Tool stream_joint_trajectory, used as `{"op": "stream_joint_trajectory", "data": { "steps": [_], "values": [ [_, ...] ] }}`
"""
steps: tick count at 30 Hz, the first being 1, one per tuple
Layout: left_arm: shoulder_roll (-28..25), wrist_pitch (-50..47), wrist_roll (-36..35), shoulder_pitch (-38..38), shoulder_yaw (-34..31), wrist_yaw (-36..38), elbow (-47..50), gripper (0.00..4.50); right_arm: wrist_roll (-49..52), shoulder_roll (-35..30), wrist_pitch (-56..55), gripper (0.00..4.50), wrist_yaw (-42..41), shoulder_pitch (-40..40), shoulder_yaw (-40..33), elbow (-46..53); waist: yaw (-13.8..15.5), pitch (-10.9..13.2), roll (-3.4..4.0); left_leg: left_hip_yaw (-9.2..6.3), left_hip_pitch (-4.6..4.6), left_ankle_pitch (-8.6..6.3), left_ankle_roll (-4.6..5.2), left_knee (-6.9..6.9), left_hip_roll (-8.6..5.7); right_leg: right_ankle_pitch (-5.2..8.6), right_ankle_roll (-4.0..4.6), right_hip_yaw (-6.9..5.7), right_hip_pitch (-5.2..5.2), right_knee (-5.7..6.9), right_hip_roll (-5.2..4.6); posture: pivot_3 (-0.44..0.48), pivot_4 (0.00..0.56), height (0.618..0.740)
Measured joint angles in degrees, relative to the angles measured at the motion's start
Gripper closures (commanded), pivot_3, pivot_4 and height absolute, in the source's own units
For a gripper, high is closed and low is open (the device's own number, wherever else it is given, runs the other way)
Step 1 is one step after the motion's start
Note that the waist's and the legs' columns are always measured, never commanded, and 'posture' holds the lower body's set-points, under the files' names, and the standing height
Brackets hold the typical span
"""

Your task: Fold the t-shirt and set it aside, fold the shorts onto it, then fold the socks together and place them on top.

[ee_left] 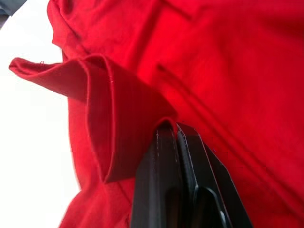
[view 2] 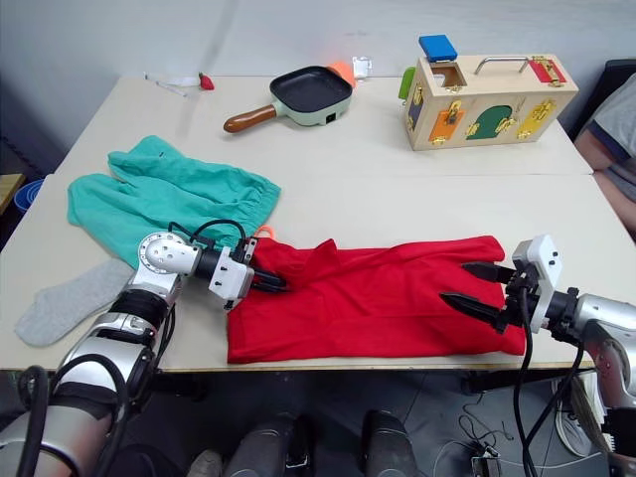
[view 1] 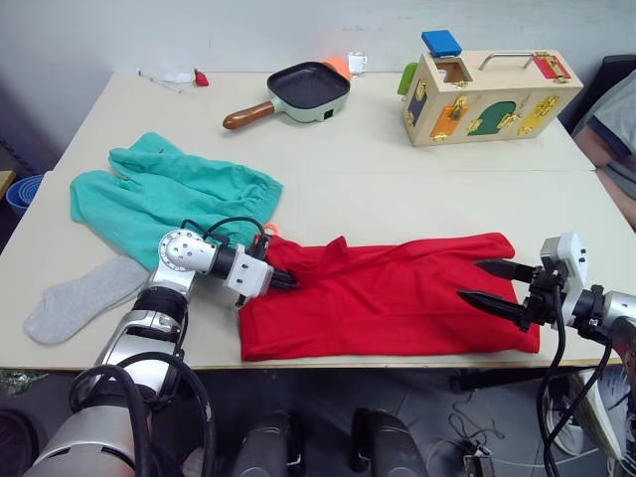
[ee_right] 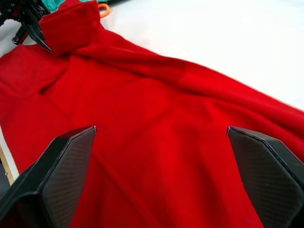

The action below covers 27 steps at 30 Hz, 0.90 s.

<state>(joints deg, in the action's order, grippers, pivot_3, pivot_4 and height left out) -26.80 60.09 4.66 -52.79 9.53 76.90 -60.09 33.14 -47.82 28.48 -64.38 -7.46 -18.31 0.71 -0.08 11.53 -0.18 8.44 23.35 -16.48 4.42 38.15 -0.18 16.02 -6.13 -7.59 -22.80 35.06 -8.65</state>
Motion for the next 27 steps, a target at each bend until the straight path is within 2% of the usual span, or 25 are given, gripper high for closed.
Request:
{"op": "stream_joint_trajectory", "data": {
  "steps": [3, 6, 13, 16, 21, 25, 27],
  "values": [
    [-0.90, 0.89, 0.80, -2.36, 0.38, -2.14, -1.40, 4.48, 0.00, 0.34, -0.69, 0.00, 0.02, 0.41, -0.01, -0.03, 0.04, 0.00, 0.00, -0.01, 0.00, -0.03, 0.00, 0.00, 0.00, 0.00, 0.00, -0.01, 0.00, -0.01, -0.01, 0.000, 0.150, 0.740],
    [-0.30, -4.07, -2.93, -2.88, -0.25, 0.72, -1.38, 3.85, -0.01, 0.37, -1.04, 0.00, 0.03, 0.71, -0.01, -0.57, -0.05, 0.00, 0.00, -0.01, 0.01, -0.05, 0.04, 0.00, 0.00, 0.00, 0.00, -0.02, 0.00, 0.00, 0.01, 0.000, 0.150, 0.740],
    [-0.25, -6.49, -10.62, -0.32, -0.31, 8.86, 3.99, 1.62, -0.05, 0.34, -2.18, 0.00, -0.19, 1.78, -0.39, -2.11, -0.14, 0.00, 0.00, -0.01, 0.00, -0.04, 0.03, 0.03, 0.01, 0.00, 0.00, -0.01, 0.01, 0.00, 0.02, 0.000, 0.150, 0.740],
    [0.06, -8.41, -14.38, 1.78, 0.15, 9.14, 9.26, 0.67, -0.18, 0.33, -2.44, 0.00, -0.30, 1.87, -0.70, -3.13, -0.14, 0.00, 0.01, -0.02, -0.02, -0.05, 0.04, 0.03, 0.01, 0.00, 0.00, 0.00, 0.07, 0.00, 0.01, 0.000, 0.150, 0.740],
    [-1.70, -16.99, -18.80, 6.43, 1.61, 9.15, 18.06, 0.67, -0.42, 0.30, -3.25, 0.00, -0.75, 1.89, -0.83, -3.62, -0.13, 0.00, 0.01, -0.03, -0.03, -0.04, 0.04, 0.04, 0.01, 0.00, 0.00, 0.00, 0.08, 0.00, 0.02, 0.000, 0.150, 0.740],
    [-8.07, -36.84, -21.51, 10.68, 1.51, 9.04, 26.23, 0.67, -0.46, -0.45, -3.36, 0.00, -1.11, 2.34, -1.34, -4.69, -0.34, -0.01, 0.02, -0.03, -0.04, -0.04, 0.04, 0.03, 0.04, 0.00, 0.00, 0.00, 0.09, 0.05, 0.08, 0.000, 0.150, 0.740],
    [-10.36, -49.49, -22.93, 12.29, 0.72, 8.20, 29.75, 0.31, -0.45, -0.70, -3.39, 0.00, -1.20, 2.36, -1.91, -4.91, -0.27, -0.01, 0.02, -0.03, -0.04, -0.03, 0.04, 0.04, 0.04, 0.01, 0.00, 0.00, 0.11, 0.05, 0.09, 0.000, 0.150, 0.740]
  ]
}}
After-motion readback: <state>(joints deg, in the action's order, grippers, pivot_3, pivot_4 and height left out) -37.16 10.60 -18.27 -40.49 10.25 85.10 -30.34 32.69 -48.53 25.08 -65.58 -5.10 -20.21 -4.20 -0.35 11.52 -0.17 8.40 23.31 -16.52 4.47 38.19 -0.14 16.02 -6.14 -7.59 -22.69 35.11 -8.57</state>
